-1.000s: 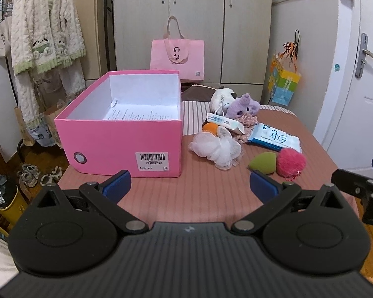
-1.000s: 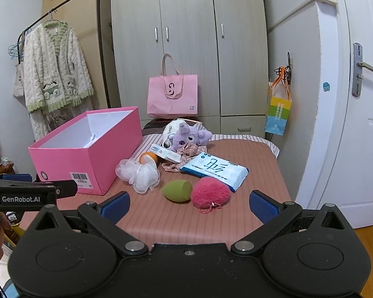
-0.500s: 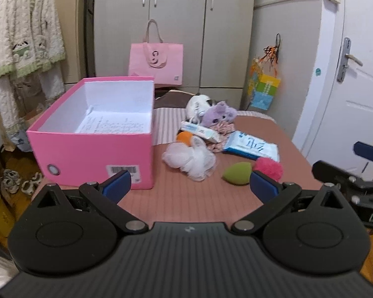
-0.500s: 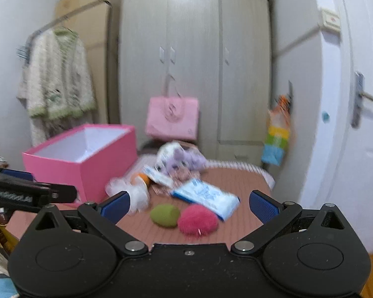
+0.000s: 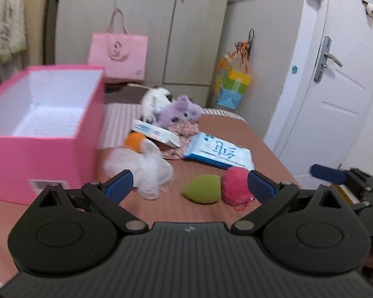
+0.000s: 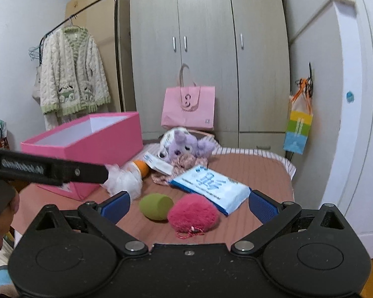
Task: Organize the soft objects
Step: 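Close the left gripper on the green sponge while the right gripper closes on the pink pompom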
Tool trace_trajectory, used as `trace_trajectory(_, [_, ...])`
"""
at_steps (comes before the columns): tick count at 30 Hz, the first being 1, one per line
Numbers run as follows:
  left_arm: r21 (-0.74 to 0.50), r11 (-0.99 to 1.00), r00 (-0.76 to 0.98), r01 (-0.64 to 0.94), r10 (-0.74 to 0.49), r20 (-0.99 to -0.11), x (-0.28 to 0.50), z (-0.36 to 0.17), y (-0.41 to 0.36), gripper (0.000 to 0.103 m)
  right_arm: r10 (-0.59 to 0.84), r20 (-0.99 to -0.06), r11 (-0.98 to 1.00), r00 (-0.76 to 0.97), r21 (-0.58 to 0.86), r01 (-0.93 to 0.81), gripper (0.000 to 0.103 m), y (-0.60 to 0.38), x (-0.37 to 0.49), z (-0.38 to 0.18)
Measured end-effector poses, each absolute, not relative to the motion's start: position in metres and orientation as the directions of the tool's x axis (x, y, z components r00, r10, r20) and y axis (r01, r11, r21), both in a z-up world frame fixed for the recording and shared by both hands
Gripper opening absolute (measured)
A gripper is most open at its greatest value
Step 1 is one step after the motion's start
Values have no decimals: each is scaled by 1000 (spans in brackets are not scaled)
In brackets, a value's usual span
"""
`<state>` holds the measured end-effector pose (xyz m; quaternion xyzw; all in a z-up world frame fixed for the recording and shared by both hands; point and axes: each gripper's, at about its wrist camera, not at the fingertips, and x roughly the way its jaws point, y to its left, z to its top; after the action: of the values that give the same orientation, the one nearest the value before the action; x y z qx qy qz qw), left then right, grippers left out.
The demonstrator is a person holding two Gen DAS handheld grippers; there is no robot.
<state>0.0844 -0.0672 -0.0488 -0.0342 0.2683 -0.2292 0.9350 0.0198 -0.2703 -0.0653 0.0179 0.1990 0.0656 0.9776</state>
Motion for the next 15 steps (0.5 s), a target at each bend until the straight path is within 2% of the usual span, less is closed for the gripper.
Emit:
trace_trajectory(4, [-207,874,725,439,-481,-493,108,-66,-82,88,141,-414,990,899,41,-136,92,-272,42,-86])
trace_trajectory(6, [-206,859,695,468,-502,-515,118,-75,-91,79,163,-421,986,892,37,-162,85,-270,51,-95])
trace_trajectory(13, [-213,850,676,482,-515,-527,134,-92,-110,64,172,-450,981,876,-6,-195,76,-264,74,-113])
trace_trajectory(15, [-227,862,692,454,-501,-520,141,-94,-107,64,192,-476,975,858,-5,-221,65,-263,79,-117])
